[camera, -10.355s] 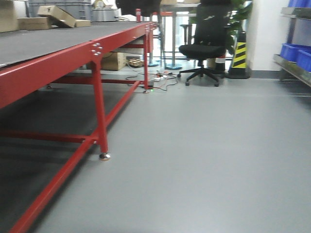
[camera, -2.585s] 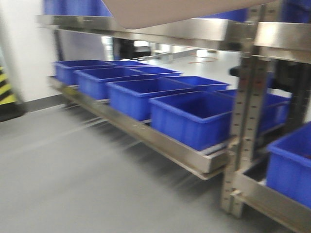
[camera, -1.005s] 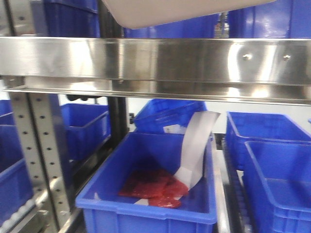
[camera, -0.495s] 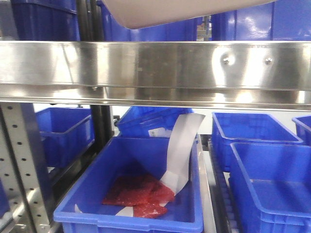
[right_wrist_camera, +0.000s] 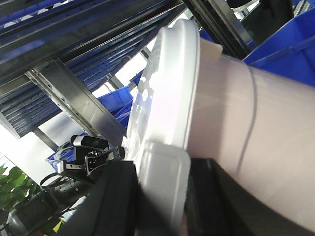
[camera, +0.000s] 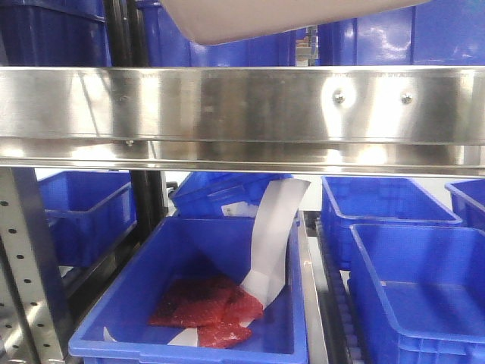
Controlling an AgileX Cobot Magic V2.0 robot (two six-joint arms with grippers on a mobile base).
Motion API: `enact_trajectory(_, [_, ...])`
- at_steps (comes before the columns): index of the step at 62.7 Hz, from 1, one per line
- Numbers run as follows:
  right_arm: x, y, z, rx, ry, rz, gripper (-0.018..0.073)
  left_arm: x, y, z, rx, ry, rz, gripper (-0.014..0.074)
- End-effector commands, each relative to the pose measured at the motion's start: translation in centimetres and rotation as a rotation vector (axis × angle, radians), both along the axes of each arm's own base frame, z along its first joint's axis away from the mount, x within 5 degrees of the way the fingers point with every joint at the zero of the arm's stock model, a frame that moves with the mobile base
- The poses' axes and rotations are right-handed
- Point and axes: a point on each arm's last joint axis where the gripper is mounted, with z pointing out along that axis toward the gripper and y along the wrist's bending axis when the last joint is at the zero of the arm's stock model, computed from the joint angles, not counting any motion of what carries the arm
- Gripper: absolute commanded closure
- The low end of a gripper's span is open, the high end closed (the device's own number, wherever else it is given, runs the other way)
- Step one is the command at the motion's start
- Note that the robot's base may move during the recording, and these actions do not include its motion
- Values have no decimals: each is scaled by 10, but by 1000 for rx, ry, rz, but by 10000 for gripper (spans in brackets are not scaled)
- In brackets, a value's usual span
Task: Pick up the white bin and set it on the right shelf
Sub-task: 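Raise the bin with both grippers above the upper shelf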
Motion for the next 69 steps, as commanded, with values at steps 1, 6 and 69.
enact_trajectory(1, [-26, 18, 30, 70, -147, 195, 368, -31, -18, 36, -60, -130, -193, 697])
enact_trajectory(6, [-26, 18, 30, 70, -147, 195, 368, -31, -18, 36, -60, -130, -193, 697])
enact_trajectory(69, [-24, 16, 32, 114, -135, 169, 368, -29, -5, 45, -91, -158, -167, 697])
